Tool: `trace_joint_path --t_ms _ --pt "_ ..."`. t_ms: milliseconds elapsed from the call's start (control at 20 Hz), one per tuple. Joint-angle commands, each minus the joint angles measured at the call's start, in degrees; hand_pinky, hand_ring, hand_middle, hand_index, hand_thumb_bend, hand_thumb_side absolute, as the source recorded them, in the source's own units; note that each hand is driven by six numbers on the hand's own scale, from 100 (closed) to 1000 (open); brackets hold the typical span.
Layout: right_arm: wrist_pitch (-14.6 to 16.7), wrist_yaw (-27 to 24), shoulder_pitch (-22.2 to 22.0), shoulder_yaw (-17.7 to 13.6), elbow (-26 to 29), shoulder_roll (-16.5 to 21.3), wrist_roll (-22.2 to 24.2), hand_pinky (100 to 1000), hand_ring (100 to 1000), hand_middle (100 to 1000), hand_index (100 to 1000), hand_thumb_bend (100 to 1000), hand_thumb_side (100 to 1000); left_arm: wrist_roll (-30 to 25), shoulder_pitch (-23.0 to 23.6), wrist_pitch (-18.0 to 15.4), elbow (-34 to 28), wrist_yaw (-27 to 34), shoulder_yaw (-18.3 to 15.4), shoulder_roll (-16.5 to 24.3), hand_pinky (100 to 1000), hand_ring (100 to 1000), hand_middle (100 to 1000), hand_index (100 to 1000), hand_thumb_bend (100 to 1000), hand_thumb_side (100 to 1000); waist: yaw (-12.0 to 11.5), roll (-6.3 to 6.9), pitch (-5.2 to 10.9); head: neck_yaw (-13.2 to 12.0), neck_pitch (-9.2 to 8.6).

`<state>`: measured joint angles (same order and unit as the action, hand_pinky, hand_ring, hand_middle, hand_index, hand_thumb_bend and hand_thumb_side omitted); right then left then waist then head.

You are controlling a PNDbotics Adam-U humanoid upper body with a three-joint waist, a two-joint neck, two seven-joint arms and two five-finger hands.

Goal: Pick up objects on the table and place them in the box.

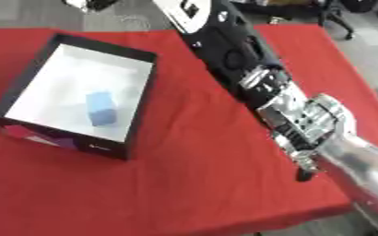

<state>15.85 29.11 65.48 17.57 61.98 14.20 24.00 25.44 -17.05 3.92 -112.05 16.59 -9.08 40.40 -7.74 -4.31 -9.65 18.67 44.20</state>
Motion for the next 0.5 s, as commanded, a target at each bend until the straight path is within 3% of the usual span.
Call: trace_joint_path --t_ms 50,500 --pt "3.7 6.4 0.5 -0.8 -3.3 -2.9 -0.9 813 684 504 601 171 198 0.3 -0.5 -0.1 -1.1 -0.3 -0.9 2.4 862 743 755 858 219 659 0.1 -0.18 -0.01 -0.2 -0.09" --pt "7.2 14.8 -3.8 -0.7 -8.6 -6.4 -2.8 816 686 493 602 149 214 -0.1 -0.8 0.1 -1.2 -0.2 -0.6 1.9 863 743 754 858 217 664 -0.5 -0.26 -0.62 0.6 -0.09"
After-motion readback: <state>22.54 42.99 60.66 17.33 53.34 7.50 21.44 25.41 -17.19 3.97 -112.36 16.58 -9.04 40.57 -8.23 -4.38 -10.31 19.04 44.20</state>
